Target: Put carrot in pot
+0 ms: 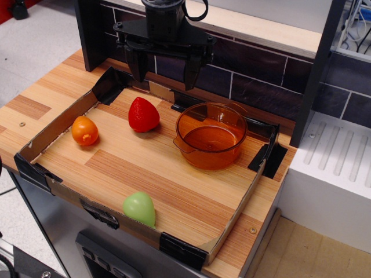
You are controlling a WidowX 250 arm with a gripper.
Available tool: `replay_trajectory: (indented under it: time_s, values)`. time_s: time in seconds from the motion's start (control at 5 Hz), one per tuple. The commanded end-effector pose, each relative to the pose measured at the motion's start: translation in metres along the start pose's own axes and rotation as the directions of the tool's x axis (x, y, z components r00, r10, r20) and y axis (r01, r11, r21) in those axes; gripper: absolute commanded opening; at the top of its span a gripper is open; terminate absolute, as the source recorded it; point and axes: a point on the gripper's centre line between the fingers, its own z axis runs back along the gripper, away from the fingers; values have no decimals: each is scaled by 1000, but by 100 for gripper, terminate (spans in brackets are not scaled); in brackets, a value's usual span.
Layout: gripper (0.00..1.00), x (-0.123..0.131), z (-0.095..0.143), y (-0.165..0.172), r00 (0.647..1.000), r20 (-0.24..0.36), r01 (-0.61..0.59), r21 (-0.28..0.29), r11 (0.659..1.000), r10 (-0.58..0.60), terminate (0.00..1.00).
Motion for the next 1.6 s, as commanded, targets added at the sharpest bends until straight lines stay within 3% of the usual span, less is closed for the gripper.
replay_trajectory:
  time_s: [0.0,0.2,0.4,0.6,0.8,1.0,1.4]
  values:
    - [100,0,0,0,1000,0,0,0,1000,0,0]
    - [100,1,8,22,986,-8,-166,-51,985,166,0]
    - [100,-3,12,44,977,31,-209,-90,974,213,0]
    - [100,-8,2,71,947,43,-313,-81,946,317,0]
    - [100,-20,-16,86,913,28,-405,-22,914,406,0]
    - [100,-29,-26,94,870,26,-493,6,870,493,0]
    - [100,-32,-45,101,815,-13,-578,27,815,579,0]
